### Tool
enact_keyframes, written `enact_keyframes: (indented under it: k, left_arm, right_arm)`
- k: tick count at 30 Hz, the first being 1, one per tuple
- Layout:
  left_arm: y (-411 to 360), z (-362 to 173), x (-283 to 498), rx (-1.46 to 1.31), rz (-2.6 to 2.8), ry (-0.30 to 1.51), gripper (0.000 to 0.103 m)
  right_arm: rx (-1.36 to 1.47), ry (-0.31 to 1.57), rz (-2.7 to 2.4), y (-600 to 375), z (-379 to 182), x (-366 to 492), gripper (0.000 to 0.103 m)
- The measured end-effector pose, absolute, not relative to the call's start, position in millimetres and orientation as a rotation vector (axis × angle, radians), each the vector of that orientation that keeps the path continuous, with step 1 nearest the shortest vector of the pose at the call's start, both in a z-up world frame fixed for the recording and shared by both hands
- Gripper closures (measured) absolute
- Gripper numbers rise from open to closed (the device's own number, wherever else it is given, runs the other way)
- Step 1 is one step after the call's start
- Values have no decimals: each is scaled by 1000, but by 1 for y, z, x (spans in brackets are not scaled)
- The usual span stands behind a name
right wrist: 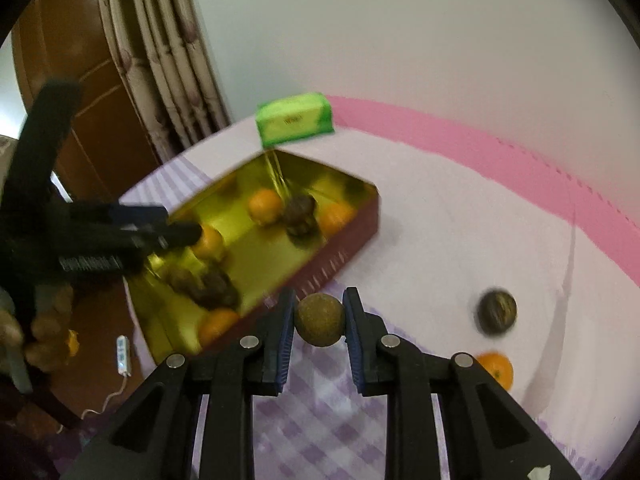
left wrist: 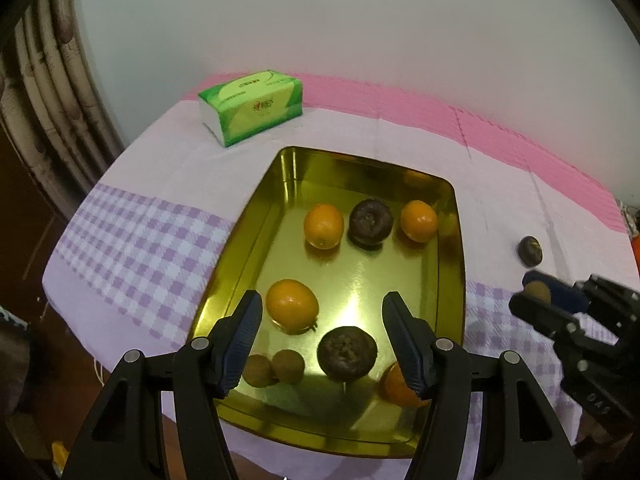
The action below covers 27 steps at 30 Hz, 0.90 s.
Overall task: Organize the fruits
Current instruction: 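Carry the green fruit over the gold tin and open the right gripper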
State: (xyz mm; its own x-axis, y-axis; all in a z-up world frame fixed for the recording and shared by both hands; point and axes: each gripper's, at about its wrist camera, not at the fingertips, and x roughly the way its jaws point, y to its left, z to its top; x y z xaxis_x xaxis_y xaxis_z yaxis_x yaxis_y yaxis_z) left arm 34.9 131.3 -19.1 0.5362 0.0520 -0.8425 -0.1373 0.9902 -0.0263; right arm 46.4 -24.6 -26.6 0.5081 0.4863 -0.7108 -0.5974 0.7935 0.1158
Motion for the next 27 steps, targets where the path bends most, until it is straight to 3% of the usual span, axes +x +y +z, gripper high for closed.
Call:
enact_keyframes:
  k: [10, 27]
  left_arm:
    - [147, -13, 34, -94, 187, 978, 31]
    - [164, -20, 40, -131, 231, 1022, 27]
  right_arm:
    - [-169, 791, 711, 17, -8, 61, 80]
    - [-161, 869, 738, 56, -34, 93, 80]
